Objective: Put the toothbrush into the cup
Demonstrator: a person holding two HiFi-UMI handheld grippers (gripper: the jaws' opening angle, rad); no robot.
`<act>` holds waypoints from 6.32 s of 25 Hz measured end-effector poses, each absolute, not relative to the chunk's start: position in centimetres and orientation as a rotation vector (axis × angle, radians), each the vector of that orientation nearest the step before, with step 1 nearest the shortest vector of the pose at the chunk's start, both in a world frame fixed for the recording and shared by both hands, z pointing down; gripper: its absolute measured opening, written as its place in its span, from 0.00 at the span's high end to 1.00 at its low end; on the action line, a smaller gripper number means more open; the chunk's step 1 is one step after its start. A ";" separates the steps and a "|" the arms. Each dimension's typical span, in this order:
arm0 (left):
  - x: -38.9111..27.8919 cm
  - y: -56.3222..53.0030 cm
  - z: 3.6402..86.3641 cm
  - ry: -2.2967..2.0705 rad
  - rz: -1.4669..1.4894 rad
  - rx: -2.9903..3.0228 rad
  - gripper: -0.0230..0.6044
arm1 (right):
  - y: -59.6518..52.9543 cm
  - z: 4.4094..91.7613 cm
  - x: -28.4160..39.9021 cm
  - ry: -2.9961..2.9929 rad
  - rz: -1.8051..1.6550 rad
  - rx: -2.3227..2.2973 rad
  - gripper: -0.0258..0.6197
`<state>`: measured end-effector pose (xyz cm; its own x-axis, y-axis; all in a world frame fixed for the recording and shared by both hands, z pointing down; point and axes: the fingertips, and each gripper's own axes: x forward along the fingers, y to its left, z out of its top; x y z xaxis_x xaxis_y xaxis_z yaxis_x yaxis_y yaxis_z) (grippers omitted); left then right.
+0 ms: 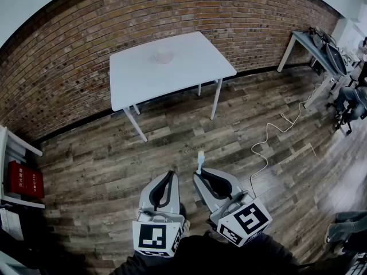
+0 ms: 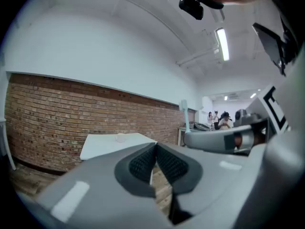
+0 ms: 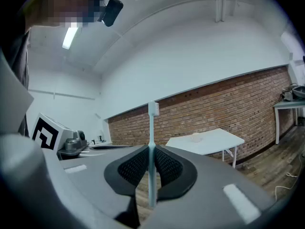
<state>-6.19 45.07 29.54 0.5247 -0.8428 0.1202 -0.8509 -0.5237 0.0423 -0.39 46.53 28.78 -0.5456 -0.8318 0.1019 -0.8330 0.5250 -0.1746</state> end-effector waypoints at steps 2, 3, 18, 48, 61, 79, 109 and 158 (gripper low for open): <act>-8.0 42.8 29.1 -1.486 0.122 2.655 0.95 | 44.5 28.4 -2.4 -2.739 0.315 1.481 0.90; -8.9 41.7 29.0 -1.487 0.118 2.655 0.95 | 43.5 28.3 -3.3 -2.739 0.314 1.475 0.90; -13.7 32.1 28.9 -1.436 0.018 2.631 0.95 | 34.4 26.7 -8.3 -2.683 0.225 1.479 0.90; -1.9 13.9 31.0 -1.381 0.298 2.670 0.95 | 16.3 28.2 3.5 -2.761 0.394 1.573 0.90; 0.7 6.2 28.0 -1.556 0.271 2.658 0.95 | 8.4 26.2 8.6 -2.846 0.318 1.538 0.90; -4.2 -7.2 32.5 -1.573 0.209 2.482 0.95 | -4.7 30.8 3.2 -2.748 0.419 1.357 0.90; -10.0 -26.3 31.9 -1.512 0.131 2.491 0.95 | -23.7 29.4 -4.3 -2.687 0.341 1.314 0.90; -5.8 -35.8 42.5 -1.511 0.358 2.164 0.95 | -35.0 42.0 -1.1 -2.646 0.536 1.040 0.84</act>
<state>-5.77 -35.77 42.52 0.3584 -0.8082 0.4673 -0.9320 -0.2806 0.2296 -1.10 -34.96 42.02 -0.7145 -0.6021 0.3562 -0.6933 0.6778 -0.2450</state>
